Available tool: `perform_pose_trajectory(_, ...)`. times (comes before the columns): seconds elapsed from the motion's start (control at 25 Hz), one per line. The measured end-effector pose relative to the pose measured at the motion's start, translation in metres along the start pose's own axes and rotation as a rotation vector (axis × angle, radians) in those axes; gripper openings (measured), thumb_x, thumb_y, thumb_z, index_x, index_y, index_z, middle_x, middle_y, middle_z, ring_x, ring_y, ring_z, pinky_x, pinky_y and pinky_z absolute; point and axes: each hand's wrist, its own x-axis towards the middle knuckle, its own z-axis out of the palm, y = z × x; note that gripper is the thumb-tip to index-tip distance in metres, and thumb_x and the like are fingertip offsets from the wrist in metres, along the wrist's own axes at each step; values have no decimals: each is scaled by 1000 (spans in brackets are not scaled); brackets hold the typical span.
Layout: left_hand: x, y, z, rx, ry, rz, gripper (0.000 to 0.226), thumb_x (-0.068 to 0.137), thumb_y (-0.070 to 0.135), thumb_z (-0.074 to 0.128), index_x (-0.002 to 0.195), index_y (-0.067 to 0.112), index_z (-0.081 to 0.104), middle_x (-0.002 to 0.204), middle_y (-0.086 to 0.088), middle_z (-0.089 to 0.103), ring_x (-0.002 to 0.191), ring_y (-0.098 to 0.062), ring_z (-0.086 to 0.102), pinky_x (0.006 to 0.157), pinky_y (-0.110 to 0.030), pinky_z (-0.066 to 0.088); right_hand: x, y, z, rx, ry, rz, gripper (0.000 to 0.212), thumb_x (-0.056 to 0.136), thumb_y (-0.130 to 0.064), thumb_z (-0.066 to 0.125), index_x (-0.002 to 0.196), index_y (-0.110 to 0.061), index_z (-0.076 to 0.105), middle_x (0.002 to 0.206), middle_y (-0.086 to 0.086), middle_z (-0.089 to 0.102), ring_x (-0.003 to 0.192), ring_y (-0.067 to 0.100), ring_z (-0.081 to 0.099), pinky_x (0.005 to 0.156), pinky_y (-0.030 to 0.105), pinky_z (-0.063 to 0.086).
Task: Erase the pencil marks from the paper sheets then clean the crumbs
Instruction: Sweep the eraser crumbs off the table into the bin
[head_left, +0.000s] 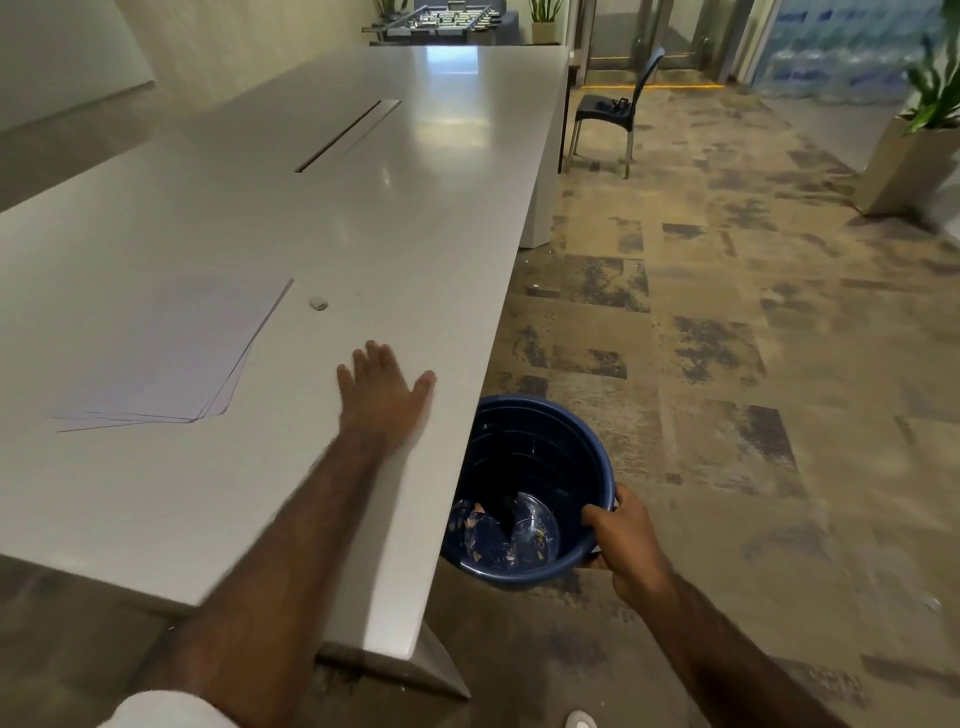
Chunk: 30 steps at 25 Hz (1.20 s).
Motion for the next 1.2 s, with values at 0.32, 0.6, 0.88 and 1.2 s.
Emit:
perform_pose_trajectory(0.32, -97, 57, 13, -99, -86, 647, 73, 101, 62, 9, 163, 29, 29, 174, 4, 5, 160, -13, -5, 127, -43, -11, -2, 4, 4, 29, 12, 8, 37, 92, 8, 53, 106, -25, 62, 99, 15, 72, 85, 39, 72, 67, 67, 60)
perform_pose_trajectory(0.6, -153, -135, -9, -29, 144, -568, 95, 100, 70, 18, 160, -4, 22, 168, -28, 18, 155, -45, 18, 126, -59, 10, -8, 8, 5, 5, 4, 18, 36, 93, 7, 54, 112, -23, 60, 99, 14, 71, 79, 37, 72, 61, 61, 62)
perform_pose_trajectory(0.88, -151, -43, 15, -82, 27, -189, 102, 95, 81, 3, 164, 7, -8, 171, -21, -12, 159, -37, -7, 128, -49, -4, -18, 11, 4, 10, 25, -3, 37, 92, 7, 53, 113, -23, 61, 96, 14, 72, 66, 31, 75, 58, 59, 62)
perform_pose_trajectory(1.2, -81, 42, 13, -86, -114, 539, 94, 92, 86, 4, 166, 28, 4, 169, 6, -16, 160, -22, -14, 123, -44, -17, -25, 12, 10, 37, 43, 21, 42, 91, 8, 53, 121, -21, 61, 100, 13, 73, 77, 35, 75, 59, 56, 63)
